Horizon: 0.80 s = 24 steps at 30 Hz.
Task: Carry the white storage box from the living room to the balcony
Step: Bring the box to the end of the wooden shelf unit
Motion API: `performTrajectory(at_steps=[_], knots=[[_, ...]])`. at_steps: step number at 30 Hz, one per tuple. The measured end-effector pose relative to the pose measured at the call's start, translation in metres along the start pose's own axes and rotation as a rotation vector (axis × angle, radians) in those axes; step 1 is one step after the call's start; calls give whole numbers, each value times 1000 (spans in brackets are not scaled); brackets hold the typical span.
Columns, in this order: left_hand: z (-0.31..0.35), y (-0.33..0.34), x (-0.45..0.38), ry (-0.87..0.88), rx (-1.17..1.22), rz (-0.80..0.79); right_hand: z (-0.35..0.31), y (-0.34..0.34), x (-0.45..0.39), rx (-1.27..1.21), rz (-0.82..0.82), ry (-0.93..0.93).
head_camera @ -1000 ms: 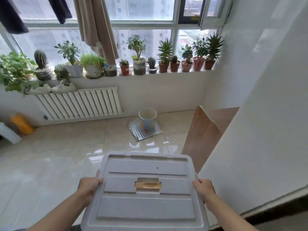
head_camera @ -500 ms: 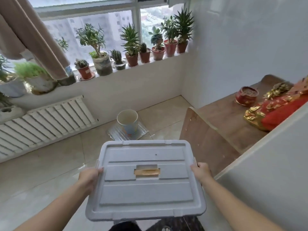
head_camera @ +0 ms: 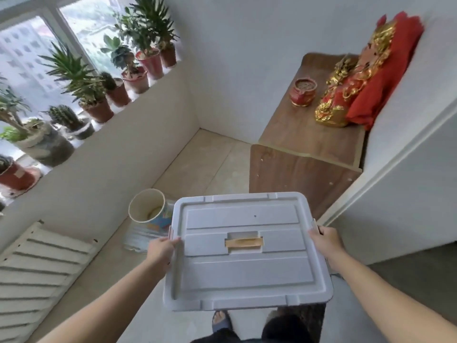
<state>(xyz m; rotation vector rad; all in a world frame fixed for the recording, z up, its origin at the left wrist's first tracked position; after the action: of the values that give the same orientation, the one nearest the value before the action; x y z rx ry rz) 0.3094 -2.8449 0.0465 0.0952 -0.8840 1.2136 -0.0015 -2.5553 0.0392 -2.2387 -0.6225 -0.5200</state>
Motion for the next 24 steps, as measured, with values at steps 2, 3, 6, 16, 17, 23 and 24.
performTrajectory(at_steps=[2,3,6,16,17,23,24], knots=[[19,11,-16,-19,-68,-82,10,-2,1,-62,62,52],[21,10,-19,-27,-89,-91,13,0,3,-75,58,60],[28,15,-28,-31,-153,-84,15,4,8,-81,55,87],[23,89,-107,61,-342,-247,83,27,-39,-208,134,294],[21,96,-116,64,-357,-264,89,32,-44,-218,136,302],[13,145,-188,79,-418,-335,120,70,-78,-264,158,391],[9,154,-201,81,-430,-349,126,75,-85,-274,161,402]])
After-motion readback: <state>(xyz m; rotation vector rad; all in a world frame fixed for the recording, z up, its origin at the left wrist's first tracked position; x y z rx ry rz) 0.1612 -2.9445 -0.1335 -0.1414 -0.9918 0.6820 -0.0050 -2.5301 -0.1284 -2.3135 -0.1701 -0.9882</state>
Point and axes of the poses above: each hand's wrist, its own x-axis away from the middle knuckle, its own y-axis out of the palm, z = x × y, the point moved 3 cm from there along -x, towards the middle knuckle
